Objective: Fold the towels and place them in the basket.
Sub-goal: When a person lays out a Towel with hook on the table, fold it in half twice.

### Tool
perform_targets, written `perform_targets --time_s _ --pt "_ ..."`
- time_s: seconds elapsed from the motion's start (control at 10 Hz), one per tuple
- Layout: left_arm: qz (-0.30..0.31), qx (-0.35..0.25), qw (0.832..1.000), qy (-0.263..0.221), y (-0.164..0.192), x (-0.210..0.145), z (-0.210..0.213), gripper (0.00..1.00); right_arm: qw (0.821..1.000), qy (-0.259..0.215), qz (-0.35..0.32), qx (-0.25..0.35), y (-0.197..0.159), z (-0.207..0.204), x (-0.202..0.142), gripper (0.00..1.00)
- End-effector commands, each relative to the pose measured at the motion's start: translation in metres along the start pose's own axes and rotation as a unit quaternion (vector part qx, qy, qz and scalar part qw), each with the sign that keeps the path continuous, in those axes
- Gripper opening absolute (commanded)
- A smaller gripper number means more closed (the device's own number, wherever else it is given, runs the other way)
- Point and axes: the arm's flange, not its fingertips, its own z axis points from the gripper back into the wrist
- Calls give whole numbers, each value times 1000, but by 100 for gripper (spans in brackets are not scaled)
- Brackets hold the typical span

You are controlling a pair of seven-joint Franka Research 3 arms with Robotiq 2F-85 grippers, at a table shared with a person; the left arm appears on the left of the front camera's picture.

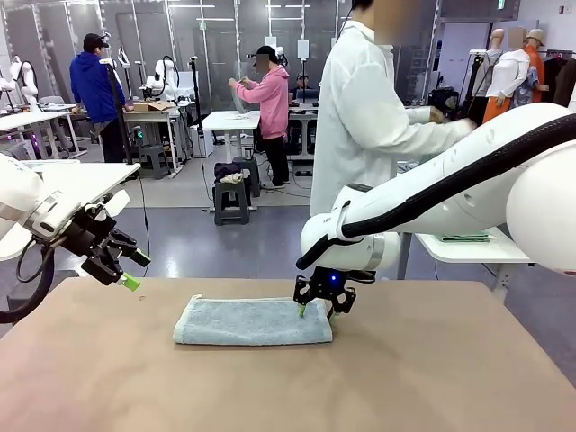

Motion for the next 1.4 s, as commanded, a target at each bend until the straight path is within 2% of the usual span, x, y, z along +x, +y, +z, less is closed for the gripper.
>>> perform_targets --time_s 0.0,0.1,0.2,1.1,1.2,1.3 --pt "4 2 1000 5 0 2 1 100 1000 1 -14 -23 10 -8 4 73" --pt "4 2 1000 5 0 2 1 100 1000 4 -14 -25 10 -9 3 69" --pt "4 2 1000 5 0 2 1 100 1000 4 -16 -26 11 -9 3 59" --pt "4 2 1000 5 0 2 1 100 998 18 -28 -55 23 5 -4 59" --pt "4 2 1000 5 0 2 1 100 998 18 -21 -59 22 3 -4 56" --pt "4 2 1000 5 0 2 1 100 998 19 -25 -59 22 4 -4 40"
